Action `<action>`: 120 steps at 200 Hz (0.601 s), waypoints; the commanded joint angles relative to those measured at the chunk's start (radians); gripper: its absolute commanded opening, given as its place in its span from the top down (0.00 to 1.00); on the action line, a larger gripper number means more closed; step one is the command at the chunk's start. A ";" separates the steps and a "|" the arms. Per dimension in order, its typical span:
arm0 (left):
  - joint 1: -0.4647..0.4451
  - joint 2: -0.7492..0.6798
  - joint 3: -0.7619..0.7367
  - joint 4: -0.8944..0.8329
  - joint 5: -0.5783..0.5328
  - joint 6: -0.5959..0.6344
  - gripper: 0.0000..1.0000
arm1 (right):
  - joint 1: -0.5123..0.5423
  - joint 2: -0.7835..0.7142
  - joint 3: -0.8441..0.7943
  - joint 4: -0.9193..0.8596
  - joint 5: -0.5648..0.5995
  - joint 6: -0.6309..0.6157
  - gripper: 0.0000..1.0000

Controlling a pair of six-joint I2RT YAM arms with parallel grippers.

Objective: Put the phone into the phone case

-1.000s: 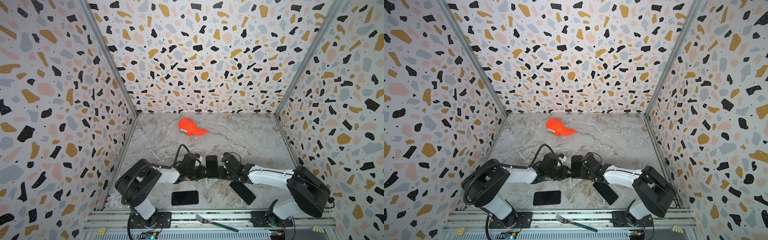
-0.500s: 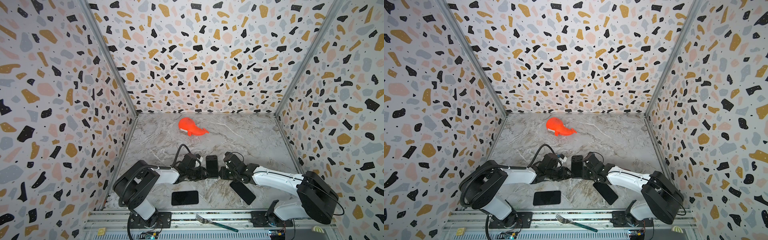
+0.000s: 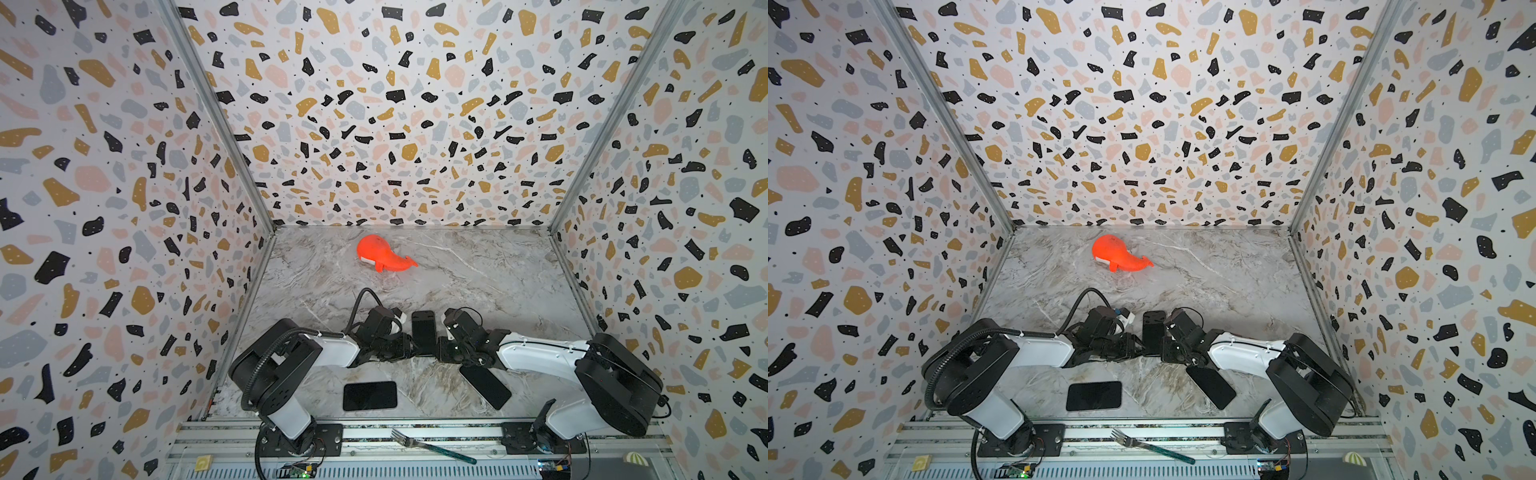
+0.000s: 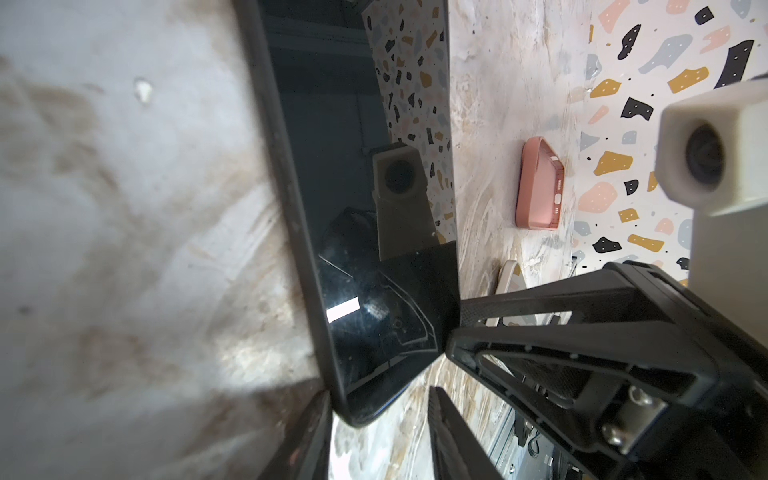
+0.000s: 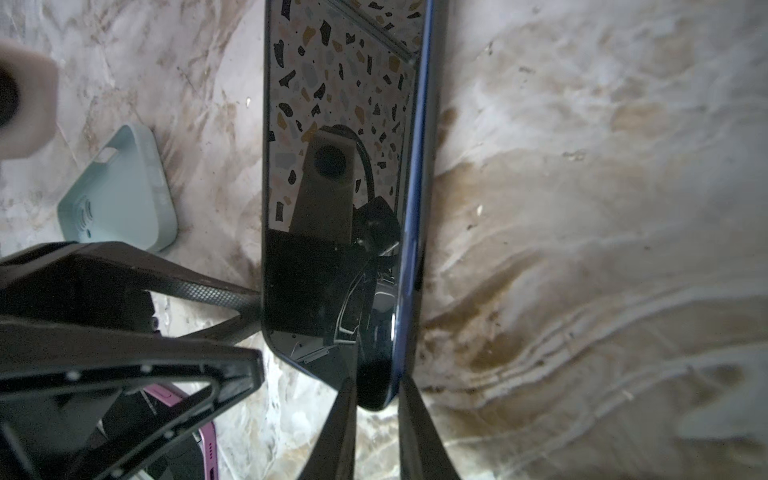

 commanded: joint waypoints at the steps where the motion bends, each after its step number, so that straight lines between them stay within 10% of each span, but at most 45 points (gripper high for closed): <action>1: -0.008 0.052 -0.041 -0.039 -0.016 -0.014 0.59 | 0.000 0.025 -0.025 0.028 -0.029 0.009 0.83; 120: -0.023 0.077 -0.060 0.048 0.000 -0.074 0.60 | 0.028 0.123 -0.068 0.110 -0.099 0.058 0.91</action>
